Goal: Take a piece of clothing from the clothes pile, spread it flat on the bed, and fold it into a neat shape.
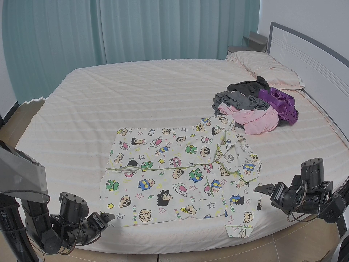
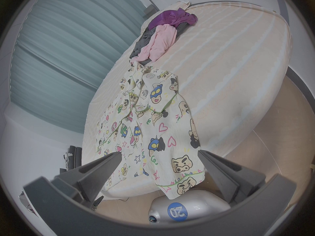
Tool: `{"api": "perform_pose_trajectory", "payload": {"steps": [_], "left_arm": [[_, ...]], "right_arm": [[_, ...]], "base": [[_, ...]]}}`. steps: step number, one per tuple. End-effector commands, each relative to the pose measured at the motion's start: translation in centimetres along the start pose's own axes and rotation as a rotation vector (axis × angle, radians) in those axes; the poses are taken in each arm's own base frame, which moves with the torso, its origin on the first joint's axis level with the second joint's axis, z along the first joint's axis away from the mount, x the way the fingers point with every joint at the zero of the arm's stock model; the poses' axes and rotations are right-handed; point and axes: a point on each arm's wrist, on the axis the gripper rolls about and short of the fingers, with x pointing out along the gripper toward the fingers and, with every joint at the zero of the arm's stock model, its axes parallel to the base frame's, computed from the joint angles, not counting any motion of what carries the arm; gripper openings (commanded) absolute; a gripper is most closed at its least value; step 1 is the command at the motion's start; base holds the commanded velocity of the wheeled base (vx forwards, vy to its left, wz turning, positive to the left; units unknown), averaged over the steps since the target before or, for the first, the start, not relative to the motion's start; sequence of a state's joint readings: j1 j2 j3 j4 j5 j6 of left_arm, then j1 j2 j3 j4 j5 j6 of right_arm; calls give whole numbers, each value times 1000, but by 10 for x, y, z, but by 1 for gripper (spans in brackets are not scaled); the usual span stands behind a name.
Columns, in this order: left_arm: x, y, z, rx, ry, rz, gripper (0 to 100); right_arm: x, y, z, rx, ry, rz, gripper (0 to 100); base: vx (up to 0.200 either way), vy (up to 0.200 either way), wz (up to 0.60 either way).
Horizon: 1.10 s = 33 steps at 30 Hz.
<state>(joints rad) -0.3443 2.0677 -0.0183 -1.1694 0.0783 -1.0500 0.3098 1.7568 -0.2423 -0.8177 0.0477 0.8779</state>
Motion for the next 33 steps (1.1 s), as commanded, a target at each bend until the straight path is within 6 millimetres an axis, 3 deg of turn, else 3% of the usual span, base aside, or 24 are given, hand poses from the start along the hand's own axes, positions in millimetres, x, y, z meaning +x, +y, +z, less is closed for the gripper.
{"api": "perform_pose_trajectory", "payload": {"steps": [1, 23, 24, 33], "left_arm": [[4, 4, -4, -2, 15, 20, 100], [20, -12, 0, -37, -39, -42, 100], [19, -11, 0, -40, -36, -36, 0], [7, -1, -5, -61, -20, -3, 0]], "right_arm": [[1, 0, -3, -7, 12, -2, 100], [5, -2, -7, -13, 24, -10, 100], [7, -3, -8, -12, 32, -19, 100], [8, -5, -10, -16, 42, -31, 100]], "base": [[0, 0, 0], [0, 0, 0], [0, 0, 0], [0, 0, 0]]}}
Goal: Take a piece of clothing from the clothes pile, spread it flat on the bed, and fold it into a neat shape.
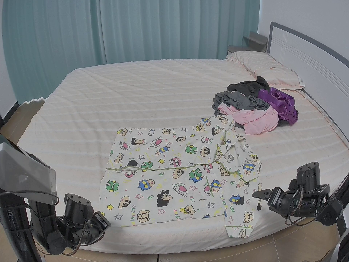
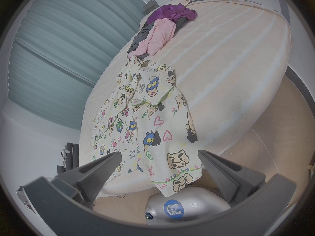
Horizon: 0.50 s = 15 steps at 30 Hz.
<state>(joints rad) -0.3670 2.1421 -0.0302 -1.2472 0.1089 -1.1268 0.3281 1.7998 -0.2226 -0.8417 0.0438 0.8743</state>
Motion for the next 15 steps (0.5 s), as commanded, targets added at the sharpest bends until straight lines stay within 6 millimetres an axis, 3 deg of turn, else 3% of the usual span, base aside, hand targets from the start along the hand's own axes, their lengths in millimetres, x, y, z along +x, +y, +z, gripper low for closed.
{"api": "perform_pose_trajectory", "payload": {"steps": [1, 9, 15], "left_arm": [[-7, 2, 0, -1, -1, -1, 0], [-13, -8, 5, -4, -34, -78, 0], [-17, -12, 10, -9, -66, -126, 0]], "right_arm": [[2, -1, -3, -5, 13, -8, 100], [4, -3, -2, -5, 15, -22, 100], [32, -9, 0, -35, 50, -83, 100]], "base": [[0, 0, 0], [0, 0, 0], [0, 0, 0]]}}
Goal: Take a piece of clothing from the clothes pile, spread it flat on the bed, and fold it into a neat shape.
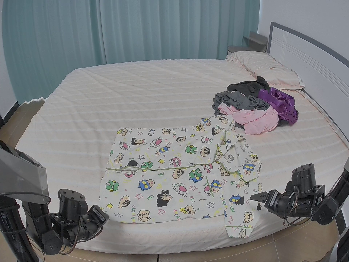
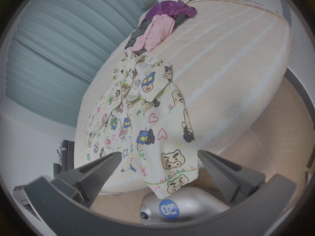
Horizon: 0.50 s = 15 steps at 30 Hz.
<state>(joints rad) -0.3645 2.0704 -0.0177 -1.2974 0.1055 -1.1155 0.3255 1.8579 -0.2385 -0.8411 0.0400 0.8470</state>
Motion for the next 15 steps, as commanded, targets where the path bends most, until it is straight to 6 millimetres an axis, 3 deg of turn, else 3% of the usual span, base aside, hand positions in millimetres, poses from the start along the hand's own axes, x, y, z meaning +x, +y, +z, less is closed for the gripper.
{"api": "perform_pose_trajectory", "payload": {"steps": [1, 5, 14, 15], "left_arm": [[-4, -3, 6, -15, -35, -40, 0], [-5, -2, 10, -31, -57, -51, 0], [-4, -1, 12, -16, -61, -50, 0], [-4, -1, 12, -16, -61, -50, 0]], "right_arm": [[33, -9, 8, -24, 27, -67, 100], [62, -15, 21, -49, 22, -102, 100], [93, -21, 28, -110, 38, -117, 100], [96, -21, 29, -114, 37, -112, 0]], "base": [[0, 0, 0], [0, 0, 0], [0, 0, 0], [0, 0, 0]]}}
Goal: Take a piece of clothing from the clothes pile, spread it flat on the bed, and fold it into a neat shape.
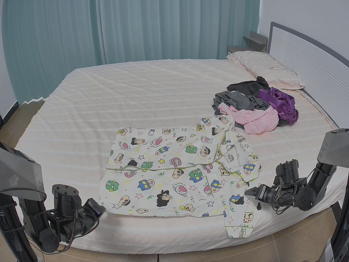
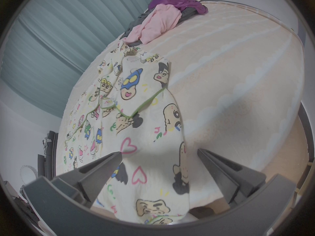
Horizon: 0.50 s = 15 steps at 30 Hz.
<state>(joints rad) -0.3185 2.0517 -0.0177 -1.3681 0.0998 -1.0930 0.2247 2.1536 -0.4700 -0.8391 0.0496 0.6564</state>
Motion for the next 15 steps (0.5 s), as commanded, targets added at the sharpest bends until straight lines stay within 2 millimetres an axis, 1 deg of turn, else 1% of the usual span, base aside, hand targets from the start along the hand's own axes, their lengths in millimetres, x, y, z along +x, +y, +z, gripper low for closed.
{"api": "perform_pose_trajectory", "payload": {"steps": [1, 6, 7, 10, 13, 14, 15], "left_arm": [[-3, 3, -1, 1, 4, 15, 0], [-3, 4, 0, 1, 2, 16, 0], [-3, 4, 0, 1, 1, 17, 0], [-3, 4, 0, 4, 1, 17, 0], [-2, 4, 0, 3, 1, 19, 0], [-2, 4, 0, 3, 1, 19, 0], [-2, 5, 1, 3, -1, 22, 0]], "right_arm": [[23, -6, 0, 3, 27, -19, 0], [24, -6, 12, 18, -12, -9, 0], [24, -5, 19, 30, -40, 2, 0], [17, -5, 32, 37, -109, 30, 0], [12, -2, 43, 35, -152, 47, 0], [12, -2, 43, 35, -152, 47, 0], [10, 0, 50, 23, -175, 57, 0]], "base": [[0, 0, 0], [0, 0, 0], [0, 0, 0], [0, 0, 0], [0, 0, 0], [0, 0, 0], [0, 0, 0]]}}
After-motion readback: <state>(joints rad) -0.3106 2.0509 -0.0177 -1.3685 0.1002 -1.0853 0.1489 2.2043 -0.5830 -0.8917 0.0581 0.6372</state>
